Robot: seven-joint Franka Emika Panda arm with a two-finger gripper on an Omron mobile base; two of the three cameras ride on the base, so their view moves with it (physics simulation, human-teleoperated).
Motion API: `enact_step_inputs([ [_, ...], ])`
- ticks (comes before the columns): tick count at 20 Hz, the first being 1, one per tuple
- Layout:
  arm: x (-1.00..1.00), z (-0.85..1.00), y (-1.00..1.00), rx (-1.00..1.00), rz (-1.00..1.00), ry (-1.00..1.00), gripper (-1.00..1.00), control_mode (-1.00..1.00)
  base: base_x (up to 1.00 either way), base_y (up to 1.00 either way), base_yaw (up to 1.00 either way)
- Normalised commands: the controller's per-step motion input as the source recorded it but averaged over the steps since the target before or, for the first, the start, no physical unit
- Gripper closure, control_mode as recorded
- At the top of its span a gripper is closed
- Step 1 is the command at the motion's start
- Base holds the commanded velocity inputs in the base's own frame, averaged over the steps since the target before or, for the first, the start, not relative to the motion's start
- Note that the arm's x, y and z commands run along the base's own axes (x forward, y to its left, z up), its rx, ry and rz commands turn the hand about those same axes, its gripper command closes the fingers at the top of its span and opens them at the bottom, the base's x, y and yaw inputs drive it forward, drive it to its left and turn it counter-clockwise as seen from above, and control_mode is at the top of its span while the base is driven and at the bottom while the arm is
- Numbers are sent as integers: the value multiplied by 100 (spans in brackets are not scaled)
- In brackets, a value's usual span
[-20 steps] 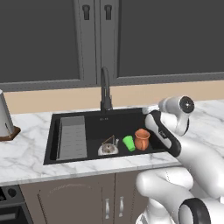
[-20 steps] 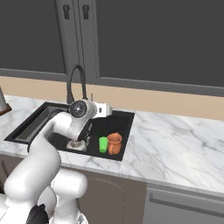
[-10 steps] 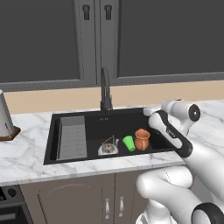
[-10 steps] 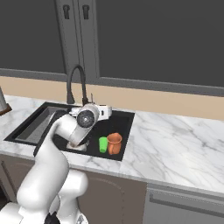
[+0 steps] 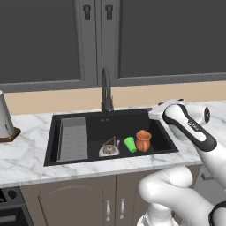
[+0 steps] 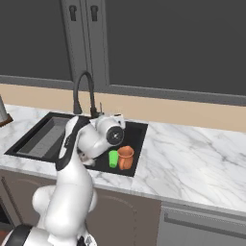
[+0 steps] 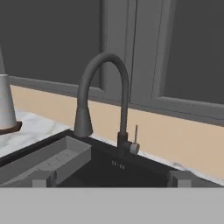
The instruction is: Pick the kettle and jug and place them in the sink. Then turn on the water.
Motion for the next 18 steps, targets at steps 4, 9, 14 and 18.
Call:
enact_step_inputs([
  [4, 0, 4, 12, 0, 17, 0, -100, -100, 0, 0, 0],
  [9, 4, -1, 37, 0, 4, 0, -100, -100, 0, 0, 0],
  [14, 24, -10, 31, 0, 0, 0, -100, -100, 0, 0, 0],
  [18, 29, -14, 16, 0, 0, 0, -100, -100, 0, 0, 0],
])
